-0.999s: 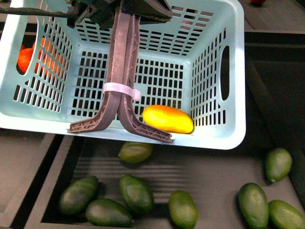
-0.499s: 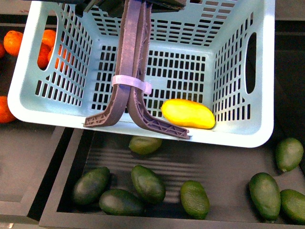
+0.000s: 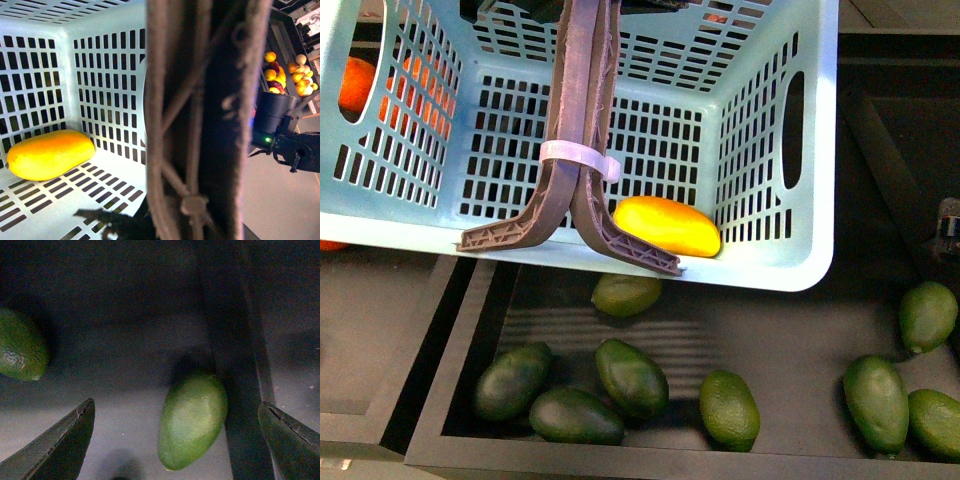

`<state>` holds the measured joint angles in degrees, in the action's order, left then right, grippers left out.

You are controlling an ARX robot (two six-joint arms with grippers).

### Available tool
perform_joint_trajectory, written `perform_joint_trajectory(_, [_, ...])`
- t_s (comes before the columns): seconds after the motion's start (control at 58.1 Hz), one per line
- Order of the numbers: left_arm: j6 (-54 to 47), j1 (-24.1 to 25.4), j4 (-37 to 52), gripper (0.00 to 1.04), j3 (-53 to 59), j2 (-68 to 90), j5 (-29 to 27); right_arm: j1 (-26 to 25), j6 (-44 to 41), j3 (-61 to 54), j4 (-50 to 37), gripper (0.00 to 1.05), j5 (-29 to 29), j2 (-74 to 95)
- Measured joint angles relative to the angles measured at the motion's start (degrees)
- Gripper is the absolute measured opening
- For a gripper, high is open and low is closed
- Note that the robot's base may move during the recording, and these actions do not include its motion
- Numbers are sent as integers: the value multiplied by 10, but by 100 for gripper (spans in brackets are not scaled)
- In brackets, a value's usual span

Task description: Pick mango and avocado into basket

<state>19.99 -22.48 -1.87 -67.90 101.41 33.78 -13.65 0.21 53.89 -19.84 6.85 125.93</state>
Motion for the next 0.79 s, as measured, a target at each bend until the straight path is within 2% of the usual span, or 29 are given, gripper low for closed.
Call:
perform_joint_trajectory(0.103, [0, 0, 0, 4, 0, 0, 3, 16, 5, 23, 8, 96, -14, 33])
perform_joint_trajectory(0.293, [0, 0, 0, 4, 0, 0, 7, 15, 17, 69, 27, 96, -39, 90])
perform_joint_trajectory(0.792, [0, 0, 0, 4, 0, 0, 6, 18, 47, 155, 55, 96, -45, 195])
